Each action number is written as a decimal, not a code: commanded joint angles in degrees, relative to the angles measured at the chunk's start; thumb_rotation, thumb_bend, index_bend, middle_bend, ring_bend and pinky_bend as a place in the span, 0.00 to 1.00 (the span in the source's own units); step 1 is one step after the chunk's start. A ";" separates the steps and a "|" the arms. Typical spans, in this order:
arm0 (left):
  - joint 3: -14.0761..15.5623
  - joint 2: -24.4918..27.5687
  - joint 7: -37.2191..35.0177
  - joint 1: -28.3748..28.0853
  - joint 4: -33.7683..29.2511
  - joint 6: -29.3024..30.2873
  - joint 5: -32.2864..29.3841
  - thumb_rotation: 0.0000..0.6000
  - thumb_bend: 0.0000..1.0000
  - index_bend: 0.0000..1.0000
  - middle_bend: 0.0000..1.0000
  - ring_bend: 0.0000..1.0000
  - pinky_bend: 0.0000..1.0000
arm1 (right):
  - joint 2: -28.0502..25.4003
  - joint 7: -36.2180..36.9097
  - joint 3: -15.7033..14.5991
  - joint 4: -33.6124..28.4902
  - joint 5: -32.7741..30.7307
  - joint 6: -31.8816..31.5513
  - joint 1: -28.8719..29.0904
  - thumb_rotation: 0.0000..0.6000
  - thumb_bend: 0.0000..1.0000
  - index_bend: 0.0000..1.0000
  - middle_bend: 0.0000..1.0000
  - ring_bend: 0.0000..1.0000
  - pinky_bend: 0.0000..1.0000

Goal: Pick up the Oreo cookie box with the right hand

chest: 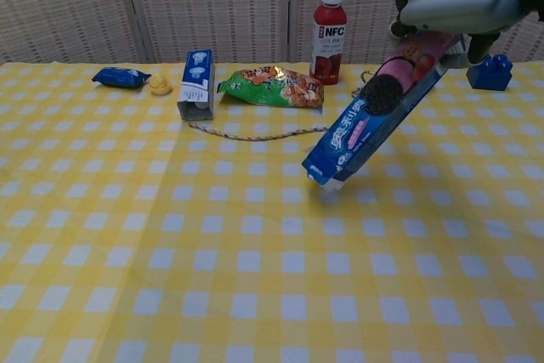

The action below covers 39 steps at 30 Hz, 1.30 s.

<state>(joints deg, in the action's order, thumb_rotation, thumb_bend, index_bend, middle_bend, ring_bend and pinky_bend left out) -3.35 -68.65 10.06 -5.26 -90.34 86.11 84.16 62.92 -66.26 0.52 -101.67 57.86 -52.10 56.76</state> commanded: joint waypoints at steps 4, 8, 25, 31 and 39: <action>0.12 0.01 -0.23 0.23 0.28 0.10 -0.15 1.00 0.34 0.38 0.35 0.27 0.22 | 1.78 -1.82 -0.55 1.71 0.11 -2.12 1.04 1.00 0.37 0.30 0.34 0.13 0.09; 0.06 0.04 -0.49 0.26 0.40 0.17 -0.17 1.00 0.34 0.38 0.35 0.27 0.22 | 1.65 -2.42 -0.62 1.84 0.12 -2.53 1.33 1.00 0.37 0.29 0.34 0.13 0.08; -0.08 -0.12 -0.43 -0.14 0.61 -0.28 -0.14 1.00 0.34 0.38 0.35 0.27 0.22 | -1.88 3.34 2.93 0.69 0.26 -7.48 -0.23 1.00 0.37 0.28 0.33 0.12 0.07; -0.08 -0.38 -0.32 -0.48 0.68 -0.72 -0.07 1.00 0.34 0.38 0.35 0.27 0.22 | -2.51 8.39 4.46 0.55 1.51 -10.02 -2.23 1.00 0.37 0.28 0.33 0.12 0.07; -0.04 -0.65 -0.29 -0.59 0.80 -0.92 -0.17 1.00 0.34 0.38 0.35 0.27 0.22 | 1.04 22.49 5.71 1.37 2.61 -9.82 -6.12 1.00 0.37 0.28 0.33 0.12 0.07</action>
<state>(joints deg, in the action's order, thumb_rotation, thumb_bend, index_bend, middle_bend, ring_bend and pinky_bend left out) -3.39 -69.30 9.77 -5.85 -89.53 85.19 84.00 62.22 -49.19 5.73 -100.65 60.43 -63.19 52.29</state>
